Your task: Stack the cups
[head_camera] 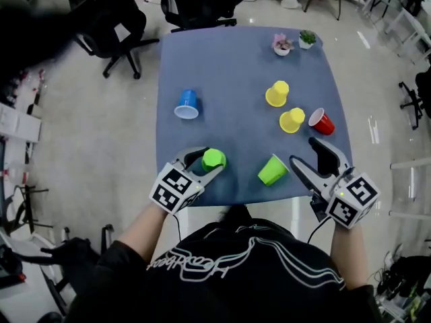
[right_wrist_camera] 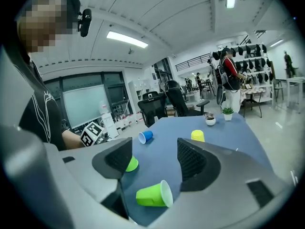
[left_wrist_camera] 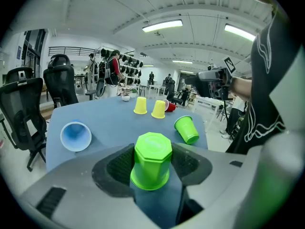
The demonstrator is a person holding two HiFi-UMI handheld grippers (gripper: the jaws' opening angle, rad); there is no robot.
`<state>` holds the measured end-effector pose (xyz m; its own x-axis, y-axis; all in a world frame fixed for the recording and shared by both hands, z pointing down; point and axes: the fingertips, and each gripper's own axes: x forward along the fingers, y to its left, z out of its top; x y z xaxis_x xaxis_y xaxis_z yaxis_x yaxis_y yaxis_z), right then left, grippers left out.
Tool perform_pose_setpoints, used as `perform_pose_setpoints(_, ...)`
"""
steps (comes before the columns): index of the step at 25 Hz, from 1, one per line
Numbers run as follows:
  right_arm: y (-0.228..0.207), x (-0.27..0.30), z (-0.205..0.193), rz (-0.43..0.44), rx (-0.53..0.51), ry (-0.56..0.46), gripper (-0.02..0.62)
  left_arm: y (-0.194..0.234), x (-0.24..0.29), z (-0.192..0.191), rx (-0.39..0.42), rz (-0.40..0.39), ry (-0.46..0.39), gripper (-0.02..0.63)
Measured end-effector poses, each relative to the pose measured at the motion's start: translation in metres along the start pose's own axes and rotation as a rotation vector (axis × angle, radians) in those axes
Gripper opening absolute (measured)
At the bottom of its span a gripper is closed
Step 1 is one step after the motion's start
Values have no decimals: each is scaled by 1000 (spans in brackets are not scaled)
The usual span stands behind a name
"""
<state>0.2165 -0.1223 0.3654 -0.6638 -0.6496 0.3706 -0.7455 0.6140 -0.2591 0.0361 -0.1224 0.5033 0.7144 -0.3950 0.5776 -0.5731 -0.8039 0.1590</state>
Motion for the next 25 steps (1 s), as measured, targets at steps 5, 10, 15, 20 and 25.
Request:
perform_pose_setpoints(5, 8, -3, -8, -27, 10, 15, 301, -6, -2, -14, 23, -25, 13, 250)
perform_pose_setpoints(10, 12, -4, -20, -44, 15, 37, 302, -5, -2, -23, 37, -15, 16, 250)
perform_pose_setpoints(15, 12, -1, -25, -53, 6, 55, 302, -5, -4, -24, 27, -22, -2, 277)
perform_pose_setpoints(20, -3, 11, -13, -62, -44, 72, 302, -7, -18, -15, -16, -25, -55, 311)
perform_pose_setpoints(25, -40, 37, 15, -85, -153, 115, 302, 5, -51, 12, -134, 6, -187, 314)
